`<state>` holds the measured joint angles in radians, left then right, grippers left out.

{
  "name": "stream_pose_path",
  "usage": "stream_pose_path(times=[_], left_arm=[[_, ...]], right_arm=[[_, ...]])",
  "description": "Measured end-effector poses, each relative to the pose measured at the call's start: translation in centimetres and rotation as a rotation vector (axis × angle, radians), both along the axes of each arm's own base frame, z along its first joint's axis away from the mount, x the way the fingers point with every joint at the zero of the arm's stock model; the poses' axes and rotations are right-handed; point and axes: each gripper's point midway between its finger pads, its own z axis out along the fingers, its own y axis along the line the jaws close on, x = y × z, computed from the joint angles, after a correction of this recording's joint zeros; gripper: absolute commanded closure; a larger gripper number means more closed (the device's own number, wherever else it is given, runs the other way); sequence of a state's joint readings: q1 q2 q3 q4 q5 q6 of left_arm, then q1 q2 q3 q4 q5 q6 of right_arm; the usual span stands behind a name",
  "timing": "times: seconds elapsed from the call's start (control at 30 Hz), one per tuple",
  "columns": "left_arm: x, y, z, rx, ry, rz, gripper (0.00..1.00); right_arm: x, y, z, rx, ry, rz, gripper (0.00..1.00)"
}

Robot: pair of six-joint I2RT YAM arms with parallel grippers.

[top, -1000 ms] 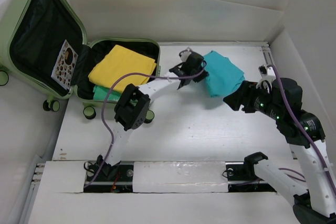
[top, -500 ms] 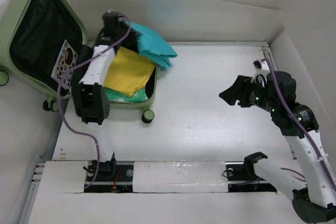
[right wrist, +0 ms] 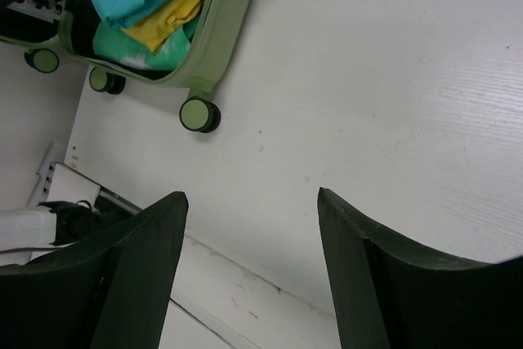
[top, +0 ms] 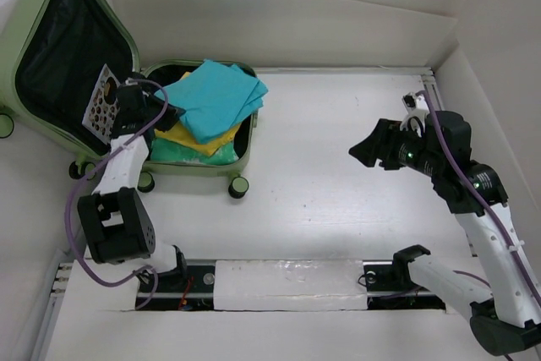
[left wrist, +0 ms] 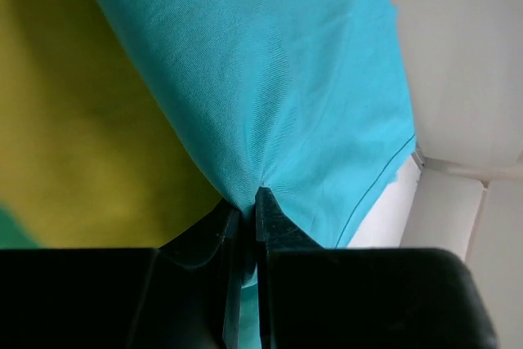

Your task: Pack the luggage

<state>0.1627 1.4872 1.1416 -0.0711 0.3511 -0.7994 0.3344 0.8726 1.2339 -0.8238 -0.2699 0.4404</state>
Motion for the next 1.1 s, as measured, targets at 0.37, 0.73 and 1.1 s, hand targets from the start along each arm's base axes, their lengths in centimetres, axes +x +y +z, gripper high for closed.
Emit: stream_pose_path(times=[0.37, 0.73, 1.1], left_arm=[[-3.6, 5.0, -5.3, 0.102, 0.137, 0.188, 1.00], [-4.7, 14.0, -4.5, 0.084, 0.130, 0.395, 1.00], [-2.5, 13.0, -6.6, 0.090, 0.146, 0.307, 0.71]], right_arm=[[-0.2, 0.3, -0.6, 0.004, 0.011, 0.018, 0.29], [-1.0, 0.9, -0.6, 0.010, 0.006, 0.052, 0.29], [-0.9, 1.0, -0.6, 0.012, 0.003, 0.058, 0.29]])
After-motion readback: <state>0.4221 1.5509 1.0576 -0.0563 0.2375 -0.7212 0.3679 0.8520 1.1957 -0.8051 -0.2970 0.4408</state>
